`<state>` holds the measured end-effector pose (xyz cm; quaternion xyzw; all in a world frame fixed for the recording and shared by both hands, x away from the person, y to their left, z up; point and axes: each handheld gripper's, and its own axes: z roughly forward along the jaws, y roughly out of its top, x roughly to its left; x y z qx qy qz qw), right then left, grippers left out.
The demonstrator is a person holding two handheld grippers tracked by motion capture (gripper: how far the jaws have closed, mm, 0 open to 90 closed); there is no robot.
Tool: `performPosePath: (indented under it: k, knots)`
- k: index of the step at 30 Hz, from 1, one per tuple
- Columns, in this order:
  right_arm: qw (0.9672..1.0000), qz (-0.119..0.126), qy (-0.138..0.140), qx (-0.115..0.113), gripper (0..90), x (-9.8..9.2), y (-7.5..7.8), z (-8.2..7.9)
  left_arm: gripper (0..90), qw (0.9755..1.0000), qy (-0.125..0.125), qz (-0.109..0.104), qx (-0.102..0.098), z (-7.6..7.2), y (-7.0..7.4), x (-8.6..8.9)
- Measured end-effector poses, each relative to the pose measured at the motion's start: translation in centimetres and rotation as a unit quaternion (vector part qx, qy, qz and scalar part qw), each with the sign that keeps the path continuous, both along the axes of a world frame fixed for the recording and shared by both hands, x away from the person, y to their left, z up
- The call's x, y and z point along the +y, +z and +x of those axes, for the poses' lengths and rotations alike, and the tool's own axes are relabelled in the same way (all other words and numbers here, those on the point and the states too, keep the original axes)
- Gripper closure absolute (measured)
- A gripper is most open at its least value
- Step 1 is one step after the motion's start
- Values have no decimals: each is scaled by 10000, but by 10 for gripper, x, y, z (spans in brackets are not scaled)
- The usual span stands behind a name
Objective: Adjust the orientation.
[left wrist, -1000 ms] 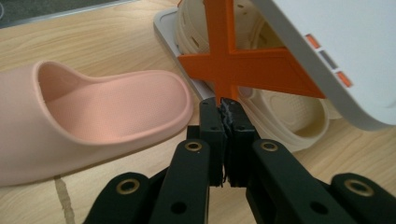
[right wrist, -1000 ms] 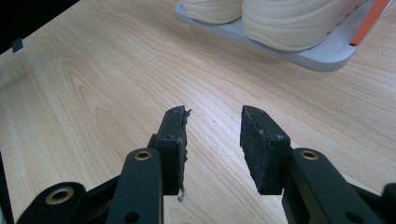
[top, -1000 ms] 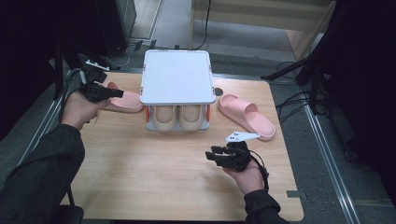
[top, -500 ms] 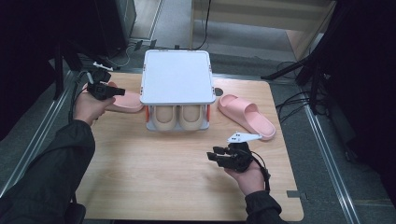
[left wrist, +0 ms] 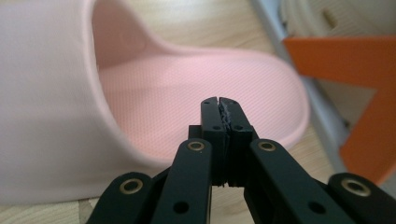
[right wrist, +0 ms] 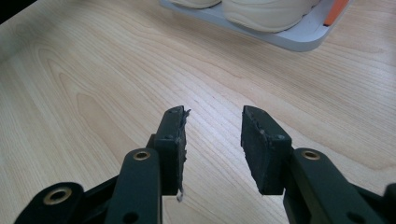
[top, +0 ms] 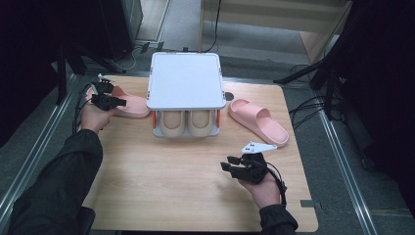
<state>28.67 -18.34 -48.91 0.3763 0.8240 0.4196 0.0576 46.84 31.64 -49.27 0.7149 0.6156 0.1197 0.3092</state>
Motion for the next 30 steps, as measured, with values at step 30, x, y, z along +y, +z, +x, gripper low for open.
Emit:
performPosePath:
  k: [30]
  knots:
    - [9998,-12,177,50,607,12,-3,9,891,9999,122,53,77,-43,-10,48]
